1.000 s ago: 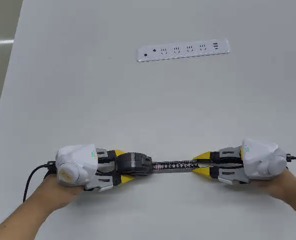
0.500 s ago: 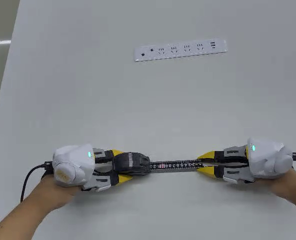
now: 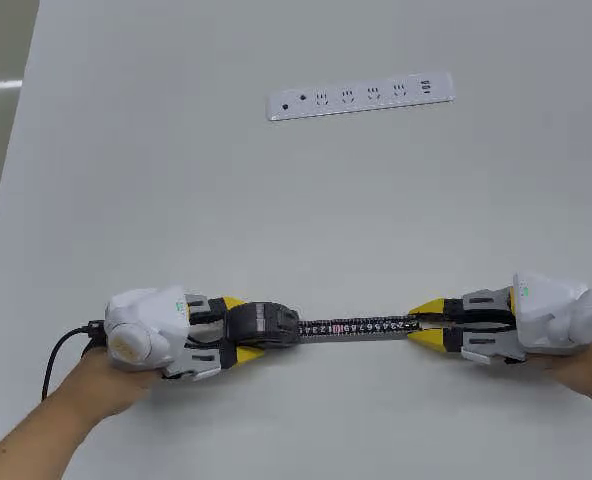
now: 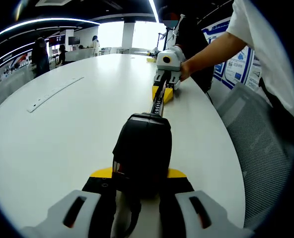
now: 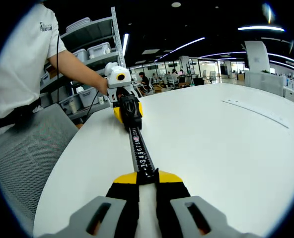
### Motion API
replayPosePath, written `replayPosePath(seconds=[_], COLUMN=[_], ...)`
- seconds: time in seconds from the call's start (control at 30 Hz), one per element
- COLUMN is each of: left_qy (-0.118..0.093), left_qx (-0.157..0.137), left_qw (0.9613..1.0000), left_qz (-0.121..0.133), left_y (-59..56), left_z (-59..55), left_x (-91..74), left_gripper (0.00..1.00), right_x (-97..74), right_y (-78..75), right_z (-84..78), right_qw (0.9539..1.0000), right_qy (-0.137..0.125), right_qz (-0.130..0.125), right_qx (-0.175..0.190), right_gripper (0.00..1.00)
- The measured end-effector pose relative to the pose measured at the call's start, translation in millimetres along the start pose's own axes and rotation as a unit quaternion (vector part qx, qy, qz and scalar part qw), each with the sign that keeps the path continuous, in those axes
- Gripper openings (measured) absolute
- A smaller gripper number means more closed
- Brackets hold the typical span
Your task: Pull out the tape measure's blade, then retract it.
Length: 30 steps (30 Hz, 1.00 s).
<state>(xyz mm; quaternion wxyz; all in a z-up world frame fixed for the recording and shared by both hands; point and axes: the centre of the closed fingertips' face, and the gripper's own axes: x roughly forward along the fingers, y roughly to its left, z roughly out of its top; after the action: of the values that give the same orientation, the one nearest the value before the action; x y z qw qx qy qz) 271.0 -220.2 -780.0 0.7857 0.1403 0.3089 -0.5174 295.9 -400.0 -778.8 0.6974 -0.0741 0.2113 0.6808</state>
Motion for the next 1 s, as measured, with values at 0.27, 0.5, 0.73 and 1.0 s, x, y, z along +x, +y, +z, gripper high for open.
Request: replayPosePath(seconds=[0.27,0.5,0.73,1.0], left_qy=[0.002,0.001,0.003,0.005], left_qx=[0.000,-0.002,-0.001,0.000], left_qw=[1.0000,1.0000,1.0000,1.0000], left_qz=[0.001,0.001,0.002,0.002], left_y=[0.1,0.9,0.7,1.0], left_z=[-0.2,-0.1,-0.4,-0.7], left_x=[-0.2,-0.3,-0.5,-0.5], left_gripper=[0.29,0.29,0.29,0.29], right_x=[-5.4,-10.4,-17.6,-29.3], right_y=[2.3,0.6,-1.0,-4.6], right_z=[4.2,3.9,0.8,-4.8], right_qw=[1.0000,1.0000,0.9999,0.9999], right_qy=[-0.002,-0.004,-0.007,-0.005], right_qz=[-0.003,-0.005,-0.005,-0.006], right_qx=[0.002,0.004,0.007,0.010], right_gripper=[0.09,0.09,0.09,0.09])
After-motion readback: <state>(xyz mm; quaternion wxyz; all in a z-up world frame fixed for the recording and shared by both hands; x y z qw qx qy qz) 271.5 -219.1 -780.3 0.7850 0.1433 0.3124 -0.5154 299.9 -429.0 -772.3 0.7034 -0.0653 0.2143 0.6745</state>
